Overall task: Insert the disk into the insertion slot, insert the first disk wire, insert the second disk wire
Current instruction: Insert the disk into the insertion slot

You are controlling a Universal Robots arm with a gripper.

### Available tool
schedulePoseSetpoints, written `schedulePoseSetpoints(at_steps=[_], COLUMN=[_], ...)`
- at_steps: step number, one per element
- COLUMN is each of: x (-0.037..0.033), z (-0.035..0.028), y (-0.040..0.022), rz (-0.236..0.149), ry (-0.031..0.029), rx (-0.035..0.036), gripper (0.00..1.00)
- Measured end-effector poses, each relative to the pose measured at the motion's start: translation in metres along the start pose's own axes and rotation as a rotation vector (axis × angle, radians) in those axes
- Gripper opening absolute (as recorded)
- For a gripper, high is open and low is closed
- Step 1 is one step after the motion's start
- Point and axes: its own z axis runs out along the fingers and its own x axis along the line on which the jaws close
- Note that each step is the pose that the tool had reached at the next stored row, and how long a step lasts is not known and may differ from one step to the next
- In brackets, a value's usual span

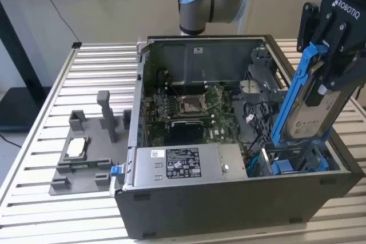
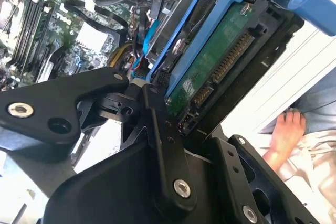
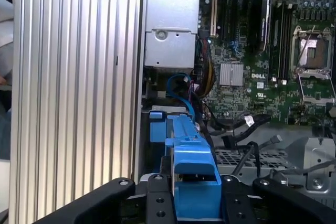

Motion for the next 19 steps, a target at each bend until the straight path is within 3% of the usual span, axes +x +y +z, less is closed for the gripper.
schedulePoseSetpoints(at_steps=[19], x=[-0.0001], z=[0.0198], y=[-0.0008], rz=[0.000], ry=[0.0041], rx=[-0.0009], gripper=[0.32])
